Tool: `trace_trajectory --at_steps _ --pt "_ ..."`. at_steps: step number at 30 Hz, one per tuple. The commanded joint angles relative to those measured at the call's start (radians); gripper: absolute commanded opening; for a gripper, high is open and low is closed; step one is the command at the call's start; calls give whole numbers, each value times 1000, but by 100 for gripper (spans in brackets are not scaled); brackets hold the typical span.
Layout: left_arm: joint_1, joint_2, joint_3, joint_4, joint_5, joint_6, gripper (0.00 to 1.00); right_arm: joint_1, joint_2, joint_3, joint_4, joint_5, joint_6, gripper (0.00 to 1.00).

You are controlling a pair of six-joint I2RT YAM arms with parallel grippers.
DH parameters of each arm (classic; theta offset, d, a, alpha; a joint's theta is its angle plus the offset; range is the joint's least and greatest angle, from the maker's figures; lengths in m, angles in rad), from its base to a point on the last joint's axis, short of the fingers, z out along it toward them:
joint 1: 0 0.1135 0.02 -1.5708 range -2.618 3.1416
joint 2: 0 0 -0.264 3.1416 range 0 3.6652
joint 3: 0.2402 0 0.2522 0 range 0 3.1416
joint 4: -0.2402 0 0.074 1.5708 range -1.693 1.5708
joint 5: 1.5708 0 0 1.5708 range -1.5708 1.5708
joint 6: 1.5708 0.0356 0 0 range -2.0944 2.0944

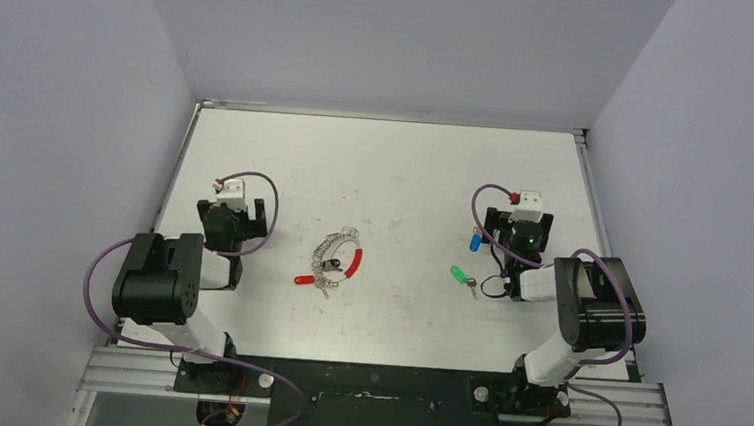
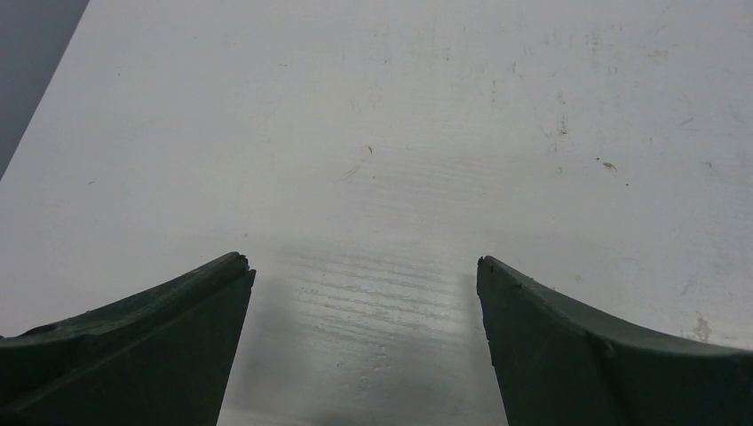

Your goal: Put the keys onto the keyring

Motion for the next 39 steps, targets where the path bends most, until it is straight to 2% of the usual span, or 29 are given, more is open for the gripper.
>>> trace_trajectory --at_steps 1,7,8,9,11,13,16,18,20,22,24,28,32,39 --pt "0 -9 19 26 21 -9 97 -5 2 21 20 10 22 100" --pt "0 -20 11 33 14 -9 97 -2 -3 13 27 21 16 100" --pt "-7 -49 18 -7 15 19 97 -2 -7 7 33 22 17 100" --pt "-21 -97 38 -82 12 28 97 -2 -4 8 34 29 23 100" --pt "-39 -224 121 -342 -2 16 97 6 -5 15 21 61 25 100" --pt "-39 -351 236 -611 -24 -124 97 12 -41 29 -27 98 36 100" --pt "-39 -447 392 -981 -67 -376 97 25 -235 105 -285 97 47 100" --pt "-31 -492 422 -1099 -28 -516 97 23 -378 209 -544 153 224 100" --pt "0 -533 405 -1111 104 -570 97 22 -469 340 -857 188 375 100" --pt "10 -560 385 -1100 247 -606 97 16 -515 411 -1046 148 472 100" --pt "10 -563 383 -1088 365 -616 96 10 -533 417 -1099 26 455 100" --pt "-53 -521 379 -1085 503 -638 81 8 -548 339 -1118 -121 522 100" --pt "-212 -431 415 -1115 474 -610 77 2 -542 272 -1095 -250 561 100" --pt "-524 -188 608 -1246 243 -507 75 -17 -543 272 -1155 -377 554 100"
